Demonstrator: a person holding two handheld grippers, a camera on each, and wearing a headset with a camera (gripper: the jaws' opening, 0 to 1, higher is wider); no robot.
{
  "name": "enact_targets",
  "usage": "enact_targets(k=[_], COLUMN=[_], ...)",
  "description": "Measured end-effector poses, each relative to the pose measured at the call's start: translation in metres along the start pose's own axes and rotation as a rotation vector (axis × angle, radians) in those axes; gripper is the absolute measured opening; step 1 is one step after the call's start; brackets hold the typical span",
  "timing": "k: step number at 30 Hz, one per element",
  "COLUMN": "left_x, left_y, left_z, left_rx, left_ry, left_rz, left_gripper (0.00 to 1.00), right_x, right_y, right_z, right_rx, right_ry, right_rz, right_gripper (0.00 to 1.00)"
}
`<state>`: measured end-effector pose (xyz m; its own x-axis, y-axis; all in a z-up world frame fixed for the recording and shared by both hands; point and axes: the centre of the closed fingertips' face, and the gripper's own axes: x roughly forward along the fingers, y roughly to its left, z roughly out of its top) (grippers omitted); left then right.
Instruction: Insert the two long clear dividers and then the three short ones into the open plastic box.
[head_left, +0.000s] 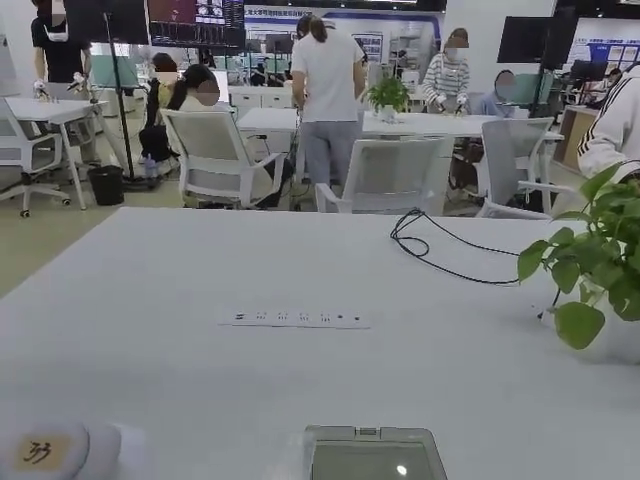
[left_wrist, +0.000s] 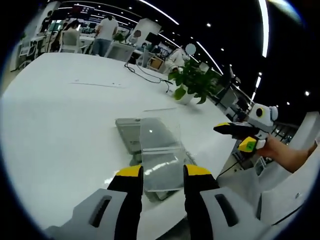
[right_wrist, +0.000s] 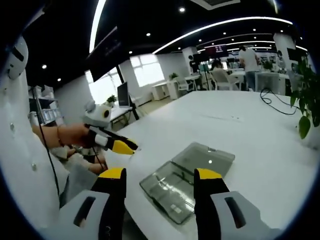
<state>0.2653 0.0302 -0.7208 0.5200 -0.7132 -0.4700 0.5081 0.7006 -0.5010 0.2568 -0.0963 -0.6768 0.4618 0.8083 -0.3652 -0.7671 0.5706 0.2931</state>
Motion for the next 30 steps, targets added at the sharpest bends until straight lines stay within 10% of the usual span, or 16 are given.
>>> enact_targets(k=[18,30], left_x=[0.021,0.026], left_y=[-0.051,-0.058], left_z=[-0.003,-0.004], left_rx=[0.096,0.167], left_ry=[0.002,0.008], left_rz=[-0.094,-0.095], left_gripper=[0.30,0.30], right_x=[0.038,0.046], right_y=[0.027,0.026], right_z=[0.004,-0.005], right_rx=[0.163,0.238], right_ry=[0.006,0.030], right_rz=[-0.004,-0.025], right_gripper=[0.27,0.16])
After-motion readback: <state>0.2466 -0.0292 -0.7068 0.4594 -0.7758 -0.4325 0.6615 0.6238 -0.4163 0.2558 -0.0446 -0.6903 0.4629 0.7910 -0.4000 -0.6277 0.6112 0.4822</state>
